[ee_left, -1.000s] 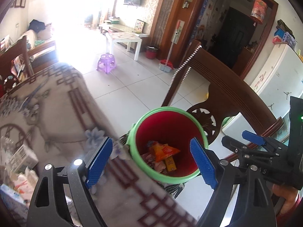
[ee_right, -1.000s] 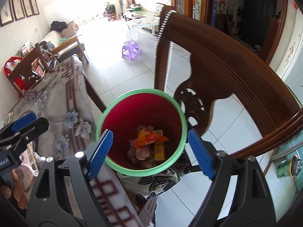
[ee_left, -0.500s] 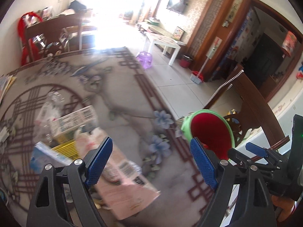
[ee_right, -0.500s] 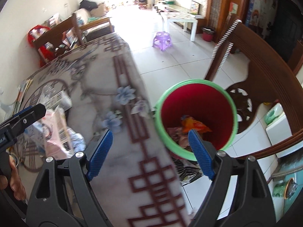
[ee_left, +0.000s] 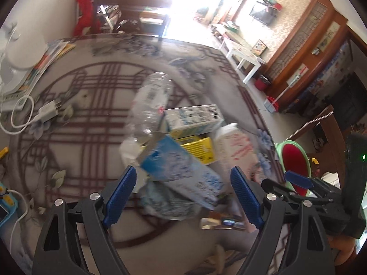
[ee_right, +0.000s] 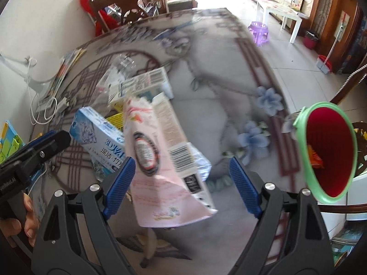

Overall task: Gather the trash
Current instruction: 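Move both tools back over the table toward the cartons, then grasp the pink milk carton with the right tool while the left tool grasps the blue box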

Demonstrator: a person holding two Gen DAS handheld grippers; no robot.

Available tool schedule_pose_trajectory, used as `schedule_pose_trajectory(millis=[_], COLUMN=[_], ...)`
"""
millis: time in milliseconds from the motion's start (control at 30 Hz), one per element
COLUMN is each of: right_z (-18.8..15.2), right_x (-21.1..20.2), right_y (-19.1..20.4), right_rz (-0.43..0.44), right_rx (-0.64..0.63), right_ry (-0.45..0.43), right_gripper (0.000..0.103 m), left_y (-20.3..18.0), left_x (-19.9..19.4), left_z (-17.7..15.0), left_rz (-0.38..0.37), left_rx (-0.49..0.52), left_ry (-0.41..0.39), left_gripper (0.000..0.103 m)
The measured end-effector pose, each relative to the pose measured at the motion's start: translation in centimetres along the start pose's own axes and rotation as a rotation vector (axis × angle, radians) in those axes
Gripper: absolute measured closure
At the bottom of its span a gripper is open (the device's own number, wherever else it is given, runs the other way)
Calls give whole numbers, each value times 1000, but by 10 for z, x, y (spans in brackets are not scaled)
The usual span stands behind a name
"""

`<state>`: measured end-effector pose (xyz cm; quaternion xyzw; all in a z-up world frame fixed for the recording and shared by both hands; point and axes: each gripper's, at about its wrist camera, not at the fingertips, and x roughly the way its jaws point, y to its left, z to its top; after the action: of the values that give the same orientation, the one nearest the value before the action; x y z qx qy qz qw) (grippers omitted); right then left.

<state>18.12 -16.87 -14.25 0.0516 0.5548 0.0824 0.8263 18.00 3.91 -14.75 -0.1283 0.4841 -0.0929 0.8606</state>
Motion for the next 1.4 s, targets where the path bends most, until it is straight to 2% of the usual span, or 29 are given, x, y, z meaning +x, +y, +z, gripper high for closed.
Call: schedule_pose_trajectory(millis=[167, 333, 367, 533, 800, 900, 1000, 1033, 1200, 1400], right_z=[-13, -25, -27, -38, -49, -52, -51, -50, -44, -40], right_x=[16, 17, 15, -12, -39, -42, -47, -50, -56, -62], right_y=[11, 18, 17, 6, -14, -16, -15, -15, -9, -4], right_rz=[5, 33, 33, 15, 4, 9, 16, 19, 13, -1], right_rx=[32, 24, 37, 107, 169, 179, 177, 175, 154, 135], right_ry=[54, 78, 74, 8, -29, -32, -45, -52, -91, -125], right_gripper=[23, 46, 57, 58, 57, 57, 57, 57, 57, 57], left_y=[22, 25, 24, 17, 6, -1, -6, -6, -8, -13], left_x=[7, 25, 30, 57, 89, 89, 82, 78, 57, 25], left_z=[1, -4, -4, 2, -5, -12, -13, -13, -7, 4], left_rz=[-6, -69, -82, -119, -137, -121, -152, -160, -183, -183], left_rx=[-22, -42, -44, -86, -159, -129, -116, -112, -81, -36], left_ry=[35, 100, 111, 165, 250, 232, 213, 200, 153, 63], left_gripper=[23, 23, 23, 23, 23, 33, 46, 58, 65, 66])
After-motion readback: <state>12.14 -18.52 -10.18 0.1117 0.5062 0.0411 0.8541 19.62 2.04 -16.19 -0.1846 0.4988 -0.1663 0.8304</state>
